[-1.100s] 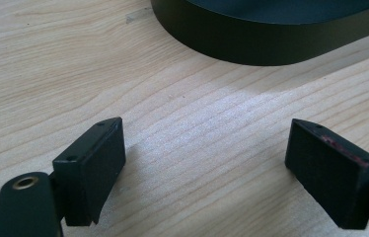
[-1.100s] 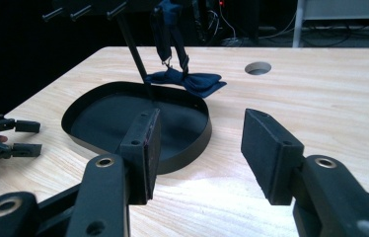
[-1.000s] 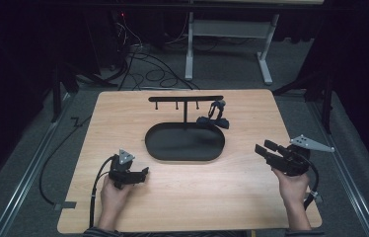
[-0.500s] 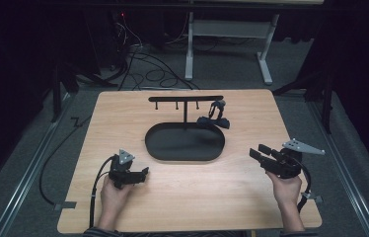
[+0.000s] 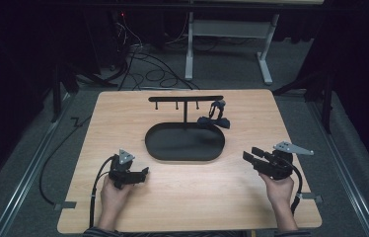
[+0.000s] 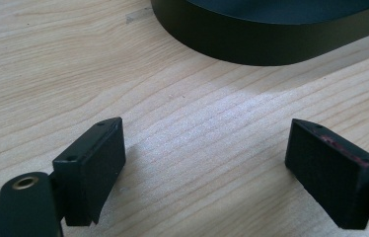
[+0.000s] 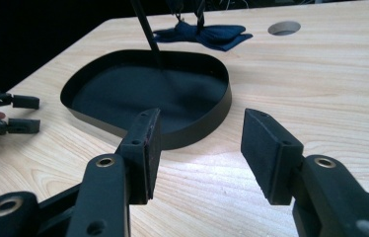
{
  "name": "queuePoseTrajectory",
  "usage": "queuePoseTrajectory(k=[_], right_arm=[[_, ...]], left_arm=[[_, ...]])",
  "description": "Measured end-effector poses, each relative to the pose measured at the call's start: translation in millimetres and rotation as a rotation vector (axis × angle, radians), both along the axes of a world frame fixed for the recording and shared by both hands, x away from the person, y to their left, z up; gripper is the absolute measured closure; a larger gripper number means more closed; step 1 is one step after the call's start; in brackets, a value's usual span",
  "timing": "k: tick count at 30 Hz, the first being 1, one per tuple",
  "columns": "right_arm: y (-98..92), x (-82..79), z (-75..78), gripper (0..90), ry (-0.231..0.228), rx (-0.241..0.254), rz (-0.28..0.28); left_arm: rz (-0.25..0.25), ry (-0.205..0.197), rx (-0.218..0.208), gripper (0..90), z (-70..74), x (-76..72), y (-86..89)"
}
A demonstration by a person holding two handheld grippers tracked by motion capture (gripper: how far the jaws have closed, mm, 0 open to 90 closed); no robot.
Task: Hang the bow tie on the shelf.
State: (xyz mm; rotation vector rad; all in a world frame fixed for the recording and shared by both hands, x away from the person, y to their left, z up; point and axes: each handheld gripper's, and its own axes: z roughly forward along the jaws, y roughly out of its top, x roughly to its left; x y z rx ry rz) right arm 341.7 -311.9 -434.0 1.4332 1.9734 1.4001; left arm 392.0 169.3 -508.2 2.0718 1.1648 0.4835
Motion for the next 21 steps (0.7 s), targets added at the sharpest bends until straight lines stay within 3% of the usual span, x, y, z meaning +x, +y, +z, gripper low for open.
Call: queuePoseTrajectory(k=[21], right_arm=[[12.1,11.4,-19.3,51.9,0.049,0.001,0.009]], left_arm=[[0.0,0.0,-0.001,15.9,0.0,0.0,0.0]])
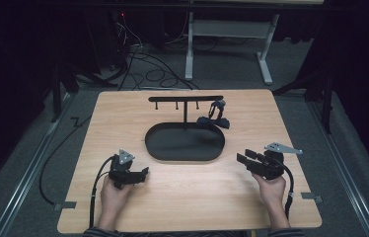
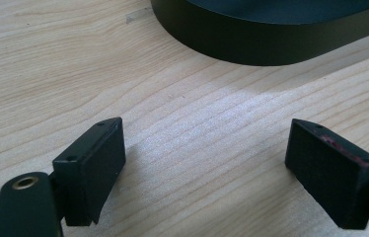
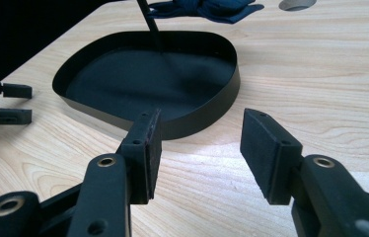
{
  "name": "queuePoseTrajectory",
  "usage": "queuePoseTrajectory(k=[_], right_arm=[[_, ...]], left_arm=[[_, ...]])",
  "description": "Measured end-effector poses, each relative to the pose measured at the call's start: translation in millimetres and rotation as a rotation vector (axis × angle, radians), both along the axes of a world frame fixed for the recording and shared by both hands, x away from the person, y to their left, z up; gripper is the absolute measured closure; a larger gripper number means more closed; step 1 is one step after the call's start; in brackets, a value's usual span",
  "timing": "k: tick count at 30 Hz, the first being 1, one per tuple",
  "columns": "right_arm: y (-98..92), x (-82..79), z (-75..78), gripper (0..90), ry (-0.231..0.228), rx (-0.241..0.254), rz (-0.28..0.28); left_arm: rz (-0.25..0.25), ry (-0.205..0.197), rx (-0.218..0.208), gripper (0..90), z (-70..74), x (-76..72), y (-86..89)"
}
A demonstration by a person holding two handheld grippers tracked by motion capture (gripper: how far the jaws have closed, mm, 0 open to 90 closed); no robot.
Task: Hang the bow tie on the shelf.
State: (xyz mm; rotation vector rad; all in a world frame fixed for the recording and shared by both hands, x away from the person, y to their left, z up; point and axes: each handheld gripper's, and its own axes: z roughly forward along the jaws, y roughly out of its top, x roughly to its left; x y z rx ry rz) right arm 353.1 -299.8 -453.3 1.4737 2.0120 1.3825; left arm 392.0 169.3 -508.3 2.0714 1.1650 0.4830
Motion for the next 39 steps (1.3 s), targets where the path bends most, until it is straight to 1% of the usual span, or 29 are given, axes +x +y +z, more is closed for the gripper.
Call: queuePoseTrajectory(k=[2,3,10,12,20,24,34,37,39], right_arm=[[0.2,1.4,-2.0,51.9,0.001,-0.001,0.002],[1.0,2.3,-2.9,51.9,0.008,-0.001,0.001],[9.1,8.9,-8.8,51.9,0.022,-0.007,0.024],[11.9,10.8,-10.9,51.9,0.035,-0.007,0.024],[15.6,15.4,-18.6,50.9,0.036,-0.022,0.035],[16.0,16.2,-22.1,50.7,0.045,-0.028,0.028],[19.9,17.0,-30.9,51.7,0.055,-0.099,0.016],[23.3,16.7,-33.8,51.7,0.067,-0.135,0.014],[24.6,16.8,-35.0,51.8,0.068,-0.138,0.019]], left_arm=[[0.0,0.0,0.0,15.9,0.0,0.0,0.0],[0.0,0.0,0.0,15.9,0.0,0.0,0.0],[0.0,0.0,0.001,15.9,0.0,0.0,0.0],[0.0,0.0,0.0,15.9,0.0,0.0,0.0],[0.0,0.0,0.0,15.8,0.0,0.0,0.0],[0.0,0.0,0.0,15.8,0.0,0.0,0.0],[0.0,-0.001,0.0,15.9,0.0,0.0,0.0],[0.0,0.0,0.001,15.9,0.0,0.0,0.0],[0.0,0.0,0.001,15.9,0.0,0.0,0.0]])
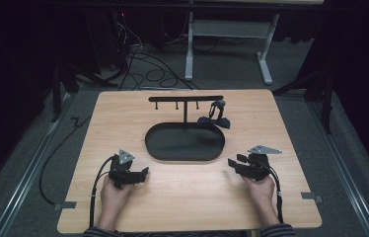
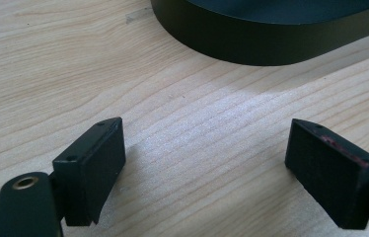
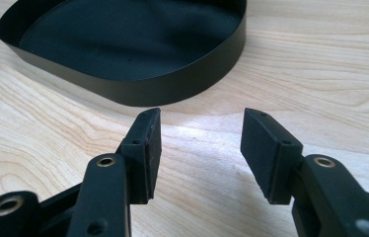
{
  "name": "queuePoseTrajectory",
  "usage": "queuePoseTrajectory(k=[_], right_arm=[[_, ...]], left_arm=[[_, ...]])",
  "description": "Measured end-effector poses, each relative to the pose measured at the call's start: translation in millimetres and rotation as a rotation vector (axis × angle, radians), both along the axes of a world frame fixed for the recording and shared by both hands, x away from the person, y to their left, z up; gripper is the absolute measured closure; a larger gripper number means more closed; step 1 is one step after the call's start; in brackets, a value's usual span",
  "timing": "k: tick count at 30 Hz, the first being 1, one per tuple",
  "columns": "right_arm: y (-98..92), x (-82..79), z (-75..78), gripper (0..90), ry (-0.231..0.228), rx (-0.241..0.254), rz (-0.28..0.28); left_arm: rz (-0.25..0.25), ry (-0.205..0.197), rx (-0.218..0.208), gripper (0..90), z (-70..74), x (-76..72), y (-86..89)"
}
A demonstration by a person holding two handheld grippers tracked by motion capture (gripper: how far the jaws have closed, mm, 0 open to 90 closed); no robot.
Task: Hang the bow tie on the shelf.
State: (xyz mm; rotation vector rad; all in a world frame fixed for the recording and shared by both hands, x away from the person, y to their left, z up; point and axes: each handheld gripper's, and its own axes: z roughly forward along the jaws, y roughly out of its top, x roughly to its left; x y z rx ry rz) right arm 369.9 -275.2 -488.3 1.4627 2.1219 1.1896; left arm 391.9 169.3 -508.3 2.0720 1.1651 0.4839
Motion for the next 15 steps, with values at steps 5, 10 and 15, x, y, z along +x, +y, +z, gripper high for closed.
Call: queuePoseTrajectory(k=[5,10,15], right_arm=[[3.7,0.6,-3.8,51.8,0.005,-0.017,0.0],[8.6,1.0,-7.1,51.7,0.005,-0.044,0.005],[12.4,0.9,-9.2,51.5,0.006,-0.07,0.004]], left_arm=[[0.0,0.0,0.0,15.9,0.0,0.0,0.0],[0.0,0.0,0.0,15.9,0.0,0.0,0.0],[-0.001,0.0,0.002,15.9,0.1,0.0,0.1]])
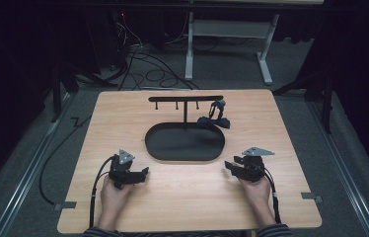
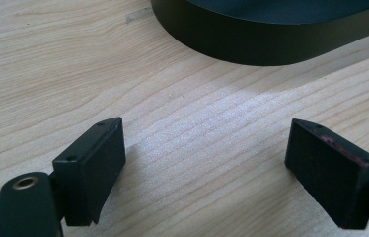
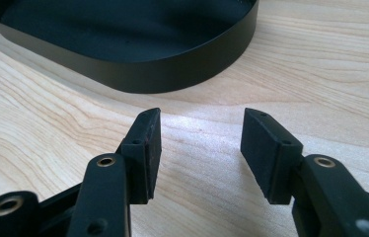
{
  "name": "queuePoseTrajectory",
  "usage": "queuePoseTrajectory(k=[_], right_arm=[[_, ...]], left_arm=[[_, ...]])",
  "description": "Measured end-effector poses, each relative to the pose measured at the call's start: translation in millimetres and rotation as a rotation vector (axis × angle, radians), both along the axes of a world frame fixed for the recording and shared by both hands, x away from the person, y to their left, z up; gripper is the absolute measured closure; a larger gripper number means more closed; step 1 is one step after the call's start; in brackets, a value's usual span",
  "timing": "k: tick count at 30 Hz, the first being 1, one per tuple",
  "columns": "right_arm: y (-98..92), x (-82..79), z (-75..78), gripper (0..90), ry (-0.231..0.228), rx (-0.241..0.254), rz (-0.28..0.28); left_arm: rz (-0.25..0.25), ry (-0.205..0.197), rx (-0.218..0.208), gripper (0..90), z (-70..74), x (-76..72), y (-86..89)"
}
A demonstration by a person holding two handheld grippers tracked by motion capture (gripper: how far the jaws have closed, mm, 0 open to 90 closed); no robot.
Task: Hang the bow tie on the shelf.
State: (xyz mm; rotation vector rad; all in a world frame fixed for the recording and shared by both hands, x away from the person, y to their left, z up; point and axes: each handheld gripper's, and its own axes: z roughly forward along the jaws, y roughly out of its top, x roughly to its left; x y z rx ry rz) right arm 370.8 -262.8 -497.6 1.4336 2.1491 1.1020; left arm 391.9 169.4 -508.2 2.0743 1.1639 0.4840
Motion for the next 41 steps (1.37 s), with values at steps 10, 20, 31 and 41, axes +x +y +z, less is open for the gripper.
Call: queuePoseTrajectory(k=[10,20,31,41], right_arm=[[4.4,-1.4,-4.3,51.0,-0.001,-0.032,0.002],[6.2,-1.2,-4.6,49.4,0.0,-0.046,0.008],[20.1,-7.0,-4.8,42.8,-0.038,-0.168,0.02],[19.6,-7.7,-5.0,41.0,-0.029,-0.159,0.014]], left_arm=[[0.0,0.0,0.0,15.9,0.0,-0.3,-0.1],[0.0,0.0,0.0,15.9,0.0,-0.3,0.0],[-0.003,0.0,0.0,15.9,0.0,-0.7,-0.2],[-0.004,0.0,0.0,15.9,0.0,-0.6,-0.2]])
